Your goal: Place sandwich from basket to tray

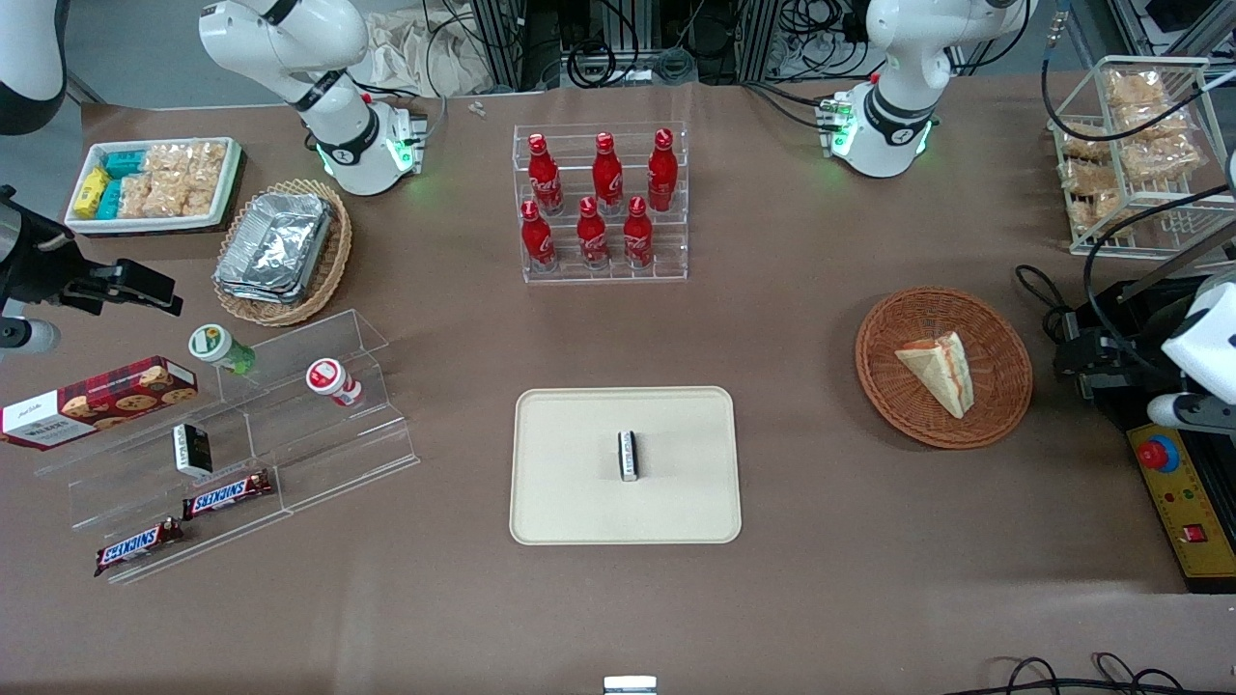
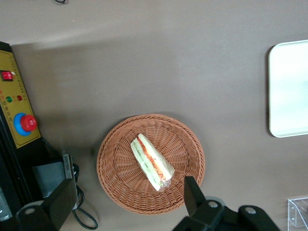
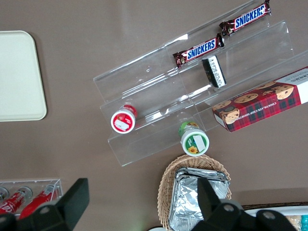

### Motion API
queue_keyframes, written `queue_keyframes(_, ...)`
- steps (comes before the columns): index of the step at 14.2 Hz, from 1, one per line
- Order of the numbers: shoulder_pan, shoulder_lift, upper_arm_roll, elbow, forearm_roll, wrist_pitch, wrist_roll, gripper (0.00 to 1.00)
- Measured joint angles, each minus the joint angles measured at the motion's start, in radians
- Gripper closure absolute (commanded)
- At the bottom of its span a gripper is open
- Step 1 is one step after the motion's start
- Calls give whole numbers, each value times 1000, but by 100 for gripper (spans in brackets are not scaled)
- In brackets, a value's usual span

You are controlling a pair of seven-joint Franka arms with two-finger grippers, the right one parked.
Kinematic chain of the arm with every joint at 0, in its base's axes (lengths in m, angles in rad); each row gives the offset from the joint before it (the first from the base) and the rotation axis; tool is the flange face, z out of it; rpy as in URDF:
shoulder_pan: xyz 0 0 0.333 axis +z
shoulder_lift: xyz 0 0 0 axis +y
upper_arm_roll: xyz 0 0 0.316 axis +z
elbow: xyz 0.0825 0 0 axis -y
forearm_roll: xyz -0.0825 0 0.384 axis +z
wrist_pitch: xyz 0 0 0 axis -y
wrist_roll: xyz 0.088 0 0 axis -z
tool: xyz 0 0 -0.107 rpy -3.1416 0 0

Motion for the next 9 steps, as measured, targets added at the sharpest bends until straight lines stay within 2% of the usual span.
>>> queue_keyframes(5,-1,0,5,0,21,0,-16,0)
queue_keyframes(9,0,1,6,-51,23,21,-185,0)
